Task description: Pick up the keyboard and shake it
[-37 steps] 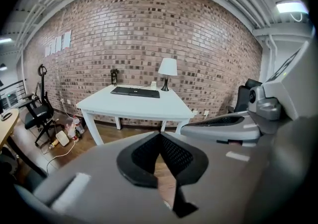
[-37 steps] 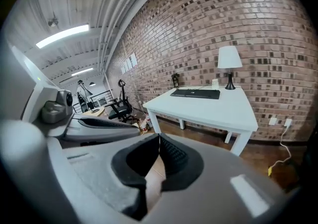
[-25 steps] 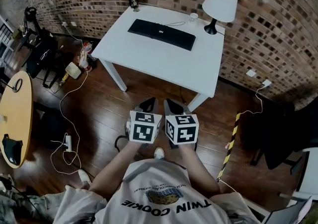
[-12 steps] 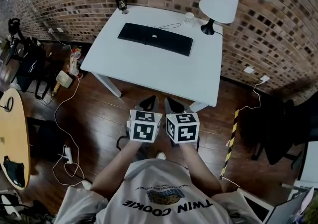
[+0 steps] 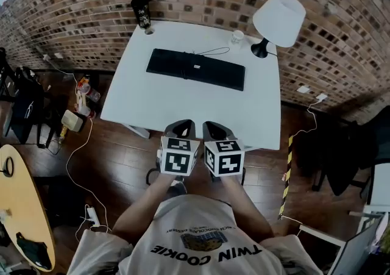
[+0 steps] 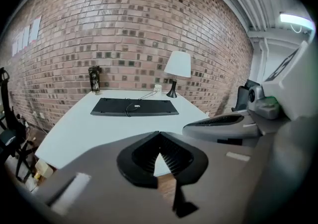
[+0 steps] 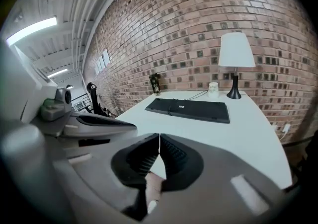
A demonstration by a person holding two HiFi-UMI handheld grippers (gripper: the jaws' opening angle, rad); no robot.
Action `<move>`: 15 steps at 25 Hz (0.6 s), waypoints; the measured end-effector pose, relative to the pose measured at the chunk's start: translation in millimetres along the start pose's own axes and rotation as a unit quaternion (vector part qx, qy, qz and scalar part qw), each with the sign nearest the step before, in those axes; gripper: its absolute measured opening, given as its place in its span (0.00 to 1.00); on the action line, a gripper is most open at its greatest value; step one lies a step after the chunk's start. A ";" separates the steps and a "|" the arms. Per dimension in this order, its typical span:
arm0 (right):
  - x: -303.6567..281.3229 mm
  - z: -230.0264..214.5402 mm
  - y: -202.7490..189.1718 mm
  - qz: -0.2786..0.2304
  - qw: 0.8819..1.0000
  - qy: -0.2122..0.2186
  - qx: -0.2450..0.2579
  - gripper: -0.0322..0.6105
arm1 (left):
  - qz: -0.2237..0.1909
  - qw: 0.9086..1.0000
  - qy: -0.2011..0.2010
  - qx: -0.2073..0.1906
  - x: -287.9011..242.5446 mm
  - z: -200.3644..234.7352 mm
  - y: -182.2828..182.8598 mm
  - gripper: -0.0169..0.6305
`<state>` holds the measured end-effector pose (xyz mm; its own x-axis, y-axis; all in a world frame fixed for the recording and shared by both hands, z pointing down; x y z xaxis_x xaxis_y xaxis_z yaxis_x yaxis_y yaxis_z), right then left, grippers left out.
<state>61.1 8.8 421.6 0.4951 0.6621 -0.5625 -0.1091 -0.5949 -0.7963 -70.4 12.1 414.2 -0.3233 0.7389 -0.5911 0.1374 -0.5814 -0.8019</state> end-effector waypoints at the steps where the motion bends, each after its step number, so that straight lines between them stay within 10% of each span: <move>1: -7.9 2.8 5.9 0.000 1.000 -0.004 0.000 0.05 | 0.001 1.000 -0.004 0.000 -3.9 10.9 3.5 0.04; 15: -53.0 -56.2 45.7 -0.022 0.998 -0.045 -0.049 0.06 | -0.002 0.998 -0.062 -0.008 -72.7 100.9 41.4 0.04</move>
<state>78.3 -79.1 427.5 0.4180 0.7239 -0.5489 -0.0030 -0.6031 -0.7976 -135.7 -100.1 432.7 -0.4363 0.6928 -0.5742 0.1510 -0.5727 -0.8057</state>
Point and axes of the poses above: the fingertips, and each gripper's own axes: x backward along the fingers, z to its left, y out of its top, the point moved 10 cm from there along x, backward along the fingers, and after that the axes turned 2 degrees about y, right-handed, at the moved point
